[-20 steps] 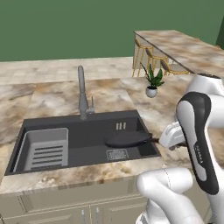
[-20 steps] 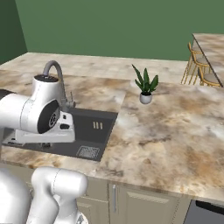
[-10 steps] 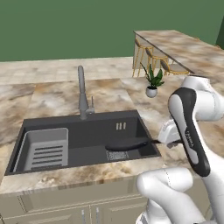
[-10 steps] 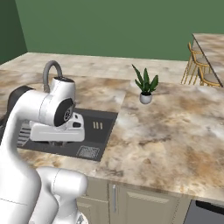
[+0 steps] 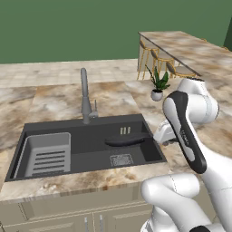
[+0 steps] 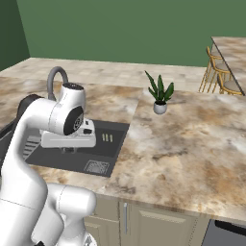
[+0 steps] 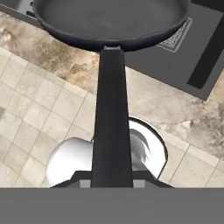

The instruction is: Move the pot and pan from the stove into the sink.

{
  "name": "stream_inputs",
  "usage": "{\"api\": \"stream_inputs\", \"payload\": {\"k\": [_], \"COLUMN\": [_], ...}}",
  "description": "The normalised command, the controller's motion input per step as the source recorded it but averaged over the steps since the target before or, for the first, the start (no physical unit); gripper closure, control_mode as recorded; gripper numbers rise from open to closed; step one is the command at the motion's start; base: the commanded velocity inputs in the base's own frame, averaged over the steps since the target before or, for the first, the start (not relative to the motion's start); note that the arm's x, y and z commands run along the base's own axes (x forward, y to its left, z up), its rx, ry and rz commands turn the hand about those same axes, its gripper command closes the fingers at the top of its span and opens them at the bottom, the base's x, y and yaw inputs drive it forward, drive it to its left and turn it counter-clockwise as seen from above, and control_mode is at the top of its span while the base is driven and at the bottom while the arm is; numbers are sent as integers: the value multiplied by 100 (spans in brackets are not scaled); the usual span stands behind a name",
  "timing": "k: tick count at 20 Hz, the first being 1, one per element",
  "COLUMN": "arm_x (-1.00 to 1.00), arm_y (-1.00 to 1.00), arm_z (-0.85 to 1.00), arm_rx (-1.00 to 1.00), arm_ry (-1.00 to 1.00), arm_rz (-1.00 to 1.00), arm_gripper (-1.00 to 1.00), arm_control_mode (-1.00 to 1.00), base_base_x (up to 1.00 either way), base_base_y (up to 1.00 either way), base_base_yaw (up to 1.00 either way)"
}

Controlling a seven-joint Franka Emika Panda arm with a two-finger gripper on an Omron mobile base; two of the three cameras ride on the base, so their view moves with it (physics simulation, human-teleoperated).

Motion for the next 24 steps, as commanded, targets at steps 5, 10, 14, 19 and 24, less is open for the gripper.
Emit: {"api": "stream_inputs", "payload": {"k": [5, 10, 14, 19, 24], "arm_x": [32, 25, 18, 20, 30], "arm_y": [14, 3, 0, 0, 0], "arm_z": [-26, -32, -41, -31, -10], "arm_rx": [0, 0, -3, -3, -1], "arm_ry": [-9, -1, 10, 9, 3], "arm_rz": [-5, -1, 0, 1, 2], "arm_gripper": [100, 100, 100, 100, 100], "arm_control_mode": [-100, -100, -100, -100, -100], "base_base_x": [0, 0, 0, 0, 0], "base_base_y": [0, 0, 0, 0, 0], "base_base_yaw": [0, 0, 0, 0, 0]}}
